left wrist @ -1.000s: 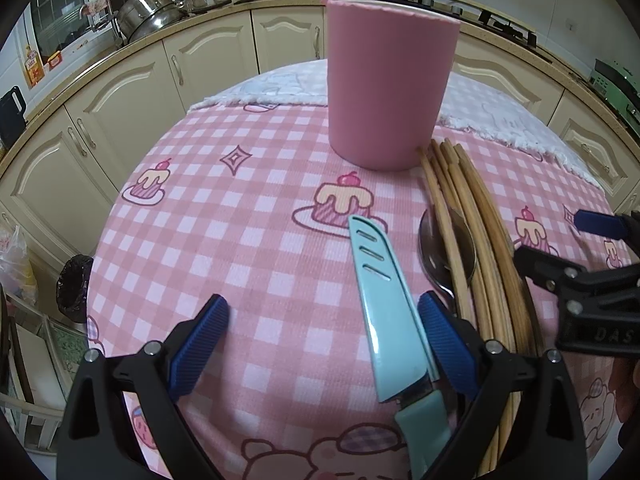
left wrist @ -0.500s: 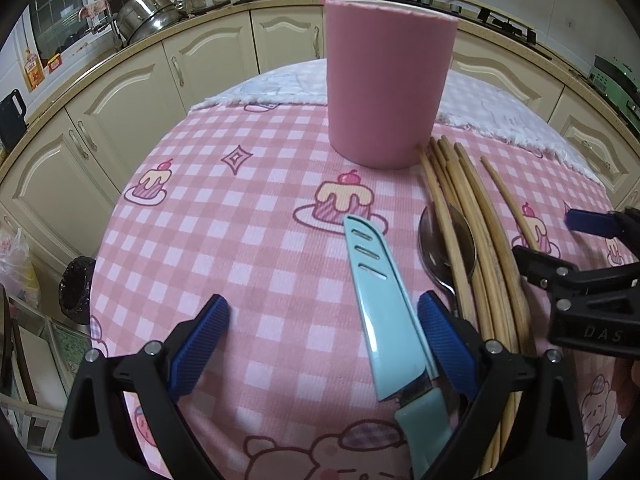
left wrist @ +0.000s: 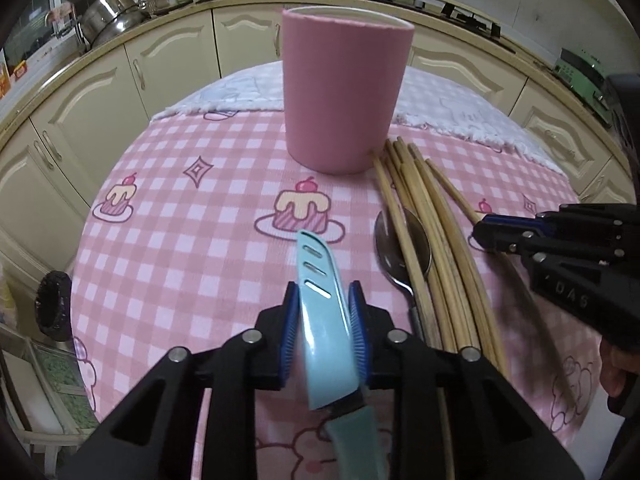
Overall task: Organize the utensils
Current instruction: 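Grasp the light-blue knife with the left tool while the right tool grasps a wooden chopstick, then lift knife and chopstick, lower both into the pink cup and open both tools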
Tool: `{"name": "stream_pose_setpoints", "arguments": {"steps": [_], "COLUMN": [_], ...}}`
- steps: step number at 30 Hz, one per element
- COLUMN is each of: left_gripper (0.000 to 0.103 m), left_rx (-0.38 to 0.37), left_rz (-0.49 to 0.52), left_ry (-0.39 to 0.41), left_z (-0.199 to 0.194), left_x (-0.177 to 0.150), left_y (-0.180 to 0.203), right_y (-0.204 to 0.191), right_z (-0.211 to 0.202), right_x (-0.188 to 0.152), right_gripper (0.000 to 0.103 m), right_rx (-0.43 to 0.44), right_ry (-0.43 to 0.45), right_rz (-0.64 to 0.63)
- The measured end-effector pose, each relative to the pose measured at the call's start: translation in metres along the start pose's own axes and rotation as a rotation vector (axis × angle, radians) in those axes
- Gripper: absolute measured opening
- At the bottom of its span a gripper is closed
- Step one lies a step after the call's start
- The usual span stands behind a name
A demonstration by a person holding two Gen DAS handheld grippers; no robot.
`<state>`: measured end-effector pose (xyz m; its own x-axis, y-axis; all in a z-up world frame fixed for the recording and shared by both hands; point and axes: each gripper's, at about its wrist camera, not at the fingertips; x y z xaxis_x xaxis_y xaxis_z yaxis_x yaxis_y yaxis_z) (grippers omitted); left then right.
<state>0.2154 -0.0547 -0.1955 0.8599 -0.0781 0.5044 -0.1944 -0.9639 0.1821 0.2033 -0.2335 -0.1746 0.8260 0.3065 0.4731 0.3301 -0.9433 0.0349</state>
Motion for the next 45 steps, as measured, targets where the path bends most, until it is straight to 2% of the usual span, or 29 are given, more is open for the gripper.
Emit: {"name": "stream_pose_setpoints", "arguments": {"steps": [2, 8, 17, 21, 25, 30, 39, 45], "left_gripper": [0.023, 0.023, 0.022, 0.022, 0.022, 0.022, 0.022, 0.022], "left_rx": [-0.016, -0.053, -0.146, -0.194, -0.218, -0.253, -0.262, -0.257], "left_rz": [-0.001, -0.031, -0.059, -0.040, -0.025, -0.012, 0.037, 0.040], "left_ry": [0.009, 0.067, 0.309, 0.402, 0.458, 0.522, 0.643, 0.689], "left_z": [-0.004, -0.019, -0.069, -0.084, -0.097, -0.121, -0.169, -0.175], "left_x": [-0.002, -0.002, 0.015, 0.023, 0.029, 0.047, 0.090, 0.128], "left_y": [-0.003, -0.010, -0.009, -0.006, -0.002, 0.004, 0.018, 0.025], "right_y": [0.005, 0.013, 0.019, 0.018, 0.021, 0.022, 0.029, 0.032], "right_z": [-0.008, -0.035, -0.075, -0.090, -0.101, -0.119, -0.166, -0.182], "right_x": [-0.004, -0.011, -0.011, -0.003, 0.006, 0.028, 0.082, 0.128], "right_gripper": [0.006, 0.006, 0.006, 0.006, 0.006, 0.006, 0.006, 0.006], "right_rx": [0.038, 0.063, 0.106, 0.106, 0.105, 0.104, 0.102, 0.079], "right_ry": [0.040, 0.165, 0.447, 0.529, 0.606, 0.682, 0.837, 0.883], "right_rz": [0.026, 0.078, 0.115, 0.108, 0.112, 0.096, 0.060, 0.017]}}
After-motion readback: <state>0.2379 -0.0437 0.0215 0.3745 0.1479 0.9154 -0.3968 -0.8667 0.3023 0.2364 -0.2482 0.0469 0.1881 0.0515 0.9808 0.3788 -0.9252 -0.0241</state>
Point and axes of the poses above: each gripper's, at about its wrist camera, not at the fingertips, and z roughly the way its jaws point, y to its right, x to its top, and after that the axes turned 13 degrees about -z, right-handed
